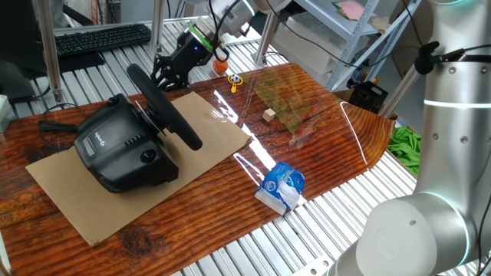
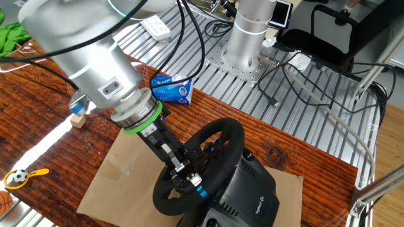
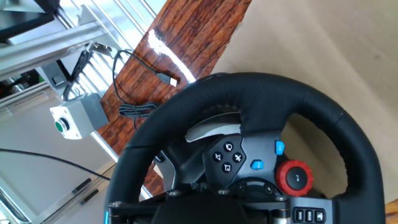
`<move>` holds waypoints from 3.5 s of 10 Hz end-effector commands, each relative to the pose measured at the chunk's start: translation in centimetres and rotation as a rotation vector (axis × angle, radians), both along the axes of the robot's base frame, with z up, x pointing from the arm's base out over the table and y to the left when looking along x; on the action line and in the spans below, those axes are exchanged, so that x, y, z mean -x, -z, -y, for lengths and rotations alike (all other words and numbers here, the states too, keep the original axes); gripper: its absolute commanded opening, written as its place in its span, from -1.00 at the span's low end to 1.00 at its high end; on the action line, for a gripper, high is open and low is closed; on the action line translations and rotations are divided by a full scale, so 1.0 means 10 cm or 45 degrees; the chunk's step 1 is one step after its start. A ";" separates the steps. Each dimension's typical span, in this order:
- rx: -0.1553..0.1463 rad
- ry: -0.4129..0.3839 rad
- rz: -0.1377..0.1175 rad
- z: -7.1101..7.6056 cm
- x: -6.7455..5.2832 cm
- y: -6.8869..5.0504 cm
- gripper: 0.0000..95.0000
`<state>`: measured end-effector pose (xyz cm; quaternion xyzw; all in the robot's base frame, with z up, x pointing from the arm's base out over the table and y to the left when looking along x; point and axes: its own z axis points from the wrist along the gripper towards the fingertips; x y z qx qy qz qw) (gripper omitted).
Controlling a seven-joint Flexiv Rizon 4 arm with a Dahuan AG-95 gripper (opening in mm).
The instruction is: Rotate the steering wheel 90 degrees clockwise
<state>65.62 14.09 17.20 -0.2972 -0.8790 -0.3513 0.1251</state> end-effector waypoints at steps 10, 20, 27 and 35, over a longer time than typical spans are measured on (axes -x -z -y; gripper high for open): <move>-0.039 0.121 -0.002 0.02 0.00 -0.01 -1.00; 0.070 0.146 0.000 0.05 0.00 0.04 -1.00; -0.039 0.253 -0.109 -0.08 0.06 -0.25 -1.00; 0.019 0.221 -0.125 -0.40 0.16 -0.49 -1.00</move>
